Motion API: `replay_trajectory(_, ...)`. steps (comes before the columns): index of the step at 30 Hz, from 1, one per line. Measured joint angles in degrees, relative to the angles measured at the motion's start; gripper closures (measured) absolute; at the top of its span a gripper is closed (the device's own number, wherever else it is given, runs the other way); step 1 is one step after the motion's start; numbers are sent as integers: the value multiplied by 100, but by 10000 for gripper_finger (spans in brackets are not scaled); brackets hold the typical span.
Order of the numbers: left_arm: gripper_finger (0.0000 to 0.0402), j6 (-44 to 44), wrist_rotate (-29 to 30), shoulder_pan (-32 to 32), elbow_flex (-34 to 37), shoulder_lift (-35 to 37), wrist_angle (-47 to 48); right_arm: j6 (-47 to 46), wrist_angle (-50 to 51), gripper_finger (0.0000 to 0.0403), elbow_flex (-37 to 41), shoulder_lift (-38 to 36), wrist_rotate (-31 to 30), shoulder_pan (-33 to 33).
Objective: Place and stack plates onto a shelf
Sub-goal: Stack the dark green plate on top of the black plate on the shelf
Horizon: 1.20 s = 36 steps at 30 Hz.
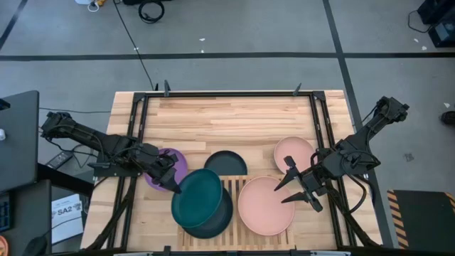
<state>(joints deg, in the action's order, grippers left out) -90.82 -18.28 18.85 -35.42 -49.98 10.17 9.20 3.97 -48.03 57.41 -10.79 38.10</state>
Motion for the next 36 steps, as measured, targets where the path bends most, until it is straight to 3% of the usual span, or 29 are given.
replay_trajectory(12, 370, 600, 3, 0, 0, 2, -4, -1, 1, 204, 0, 0, 0, 1)
replay_trajectory(30, 368, 617, 2, 0, 0, 4, -4, -1, 1, 204, 0, 0, 0, 0)
replay_trajectory(36, 340, 663, 2, 0, 0, 4, -5, -1, 2, 204, 0, 0, 0, -2)
